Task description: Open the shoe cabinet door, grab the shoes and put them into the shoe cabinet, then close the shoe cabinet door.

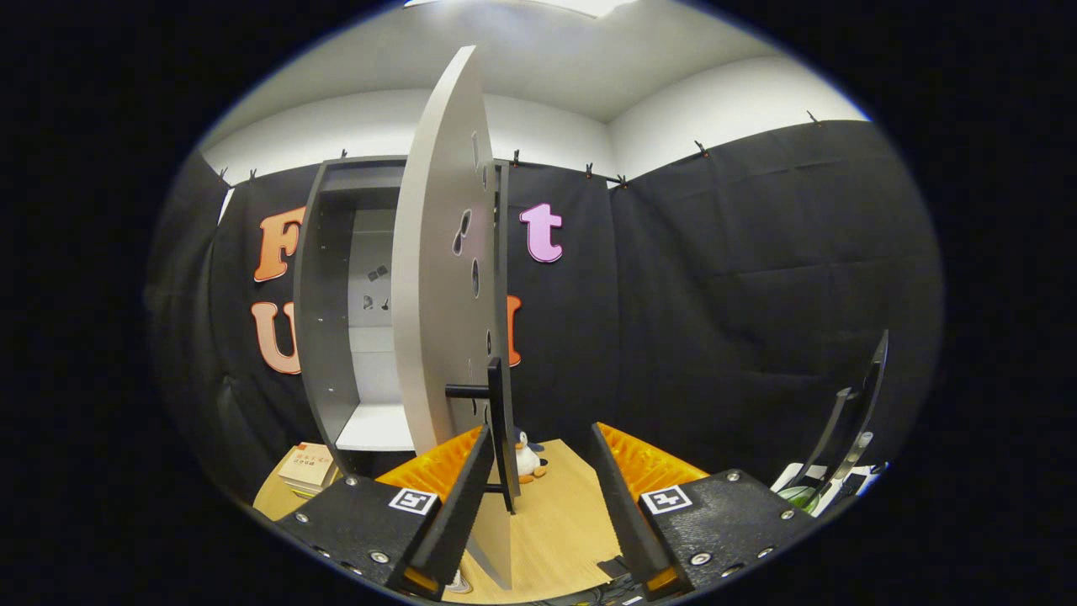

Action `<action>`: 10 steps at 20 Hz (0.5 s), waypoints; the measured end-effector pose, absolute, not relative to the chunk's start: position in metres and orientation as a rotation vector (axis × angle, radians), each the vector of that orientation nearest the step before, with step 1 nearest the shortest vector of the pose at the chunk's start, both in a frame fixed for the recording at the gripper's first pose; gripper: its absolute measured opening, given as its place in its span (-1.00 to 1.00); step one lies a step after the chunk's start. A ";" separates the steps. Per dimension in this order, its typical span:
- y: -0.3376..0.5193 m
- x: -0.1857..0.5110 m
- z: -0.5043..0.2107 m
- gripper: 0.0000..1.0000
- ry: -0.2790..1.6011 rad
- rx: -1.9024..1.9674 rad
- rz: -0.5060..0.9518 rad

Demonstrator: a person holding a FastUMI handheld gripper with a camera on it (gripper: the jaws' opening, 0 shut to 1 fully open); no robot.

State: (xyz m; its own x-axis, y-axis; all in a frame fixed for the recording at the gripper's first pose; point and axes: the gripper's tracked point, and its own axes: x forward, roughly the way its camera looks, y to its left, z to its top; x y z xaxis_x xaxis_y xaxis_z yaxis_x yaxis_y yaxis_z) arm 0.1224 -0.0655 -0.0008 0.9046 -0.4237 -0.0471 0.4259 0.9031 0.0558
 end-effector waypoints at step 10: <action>-0.083 0.119 -0.003 0.47 0.040 0.095 -0.455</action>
State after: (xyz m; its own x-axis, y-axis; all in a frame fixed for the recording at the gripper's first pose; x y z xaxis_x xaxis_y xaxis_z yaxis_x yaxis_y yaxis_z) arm 0.1186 -0.0832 -0.0032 0.8976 -0.4367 -0.0595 0.4405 0.8939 0.0831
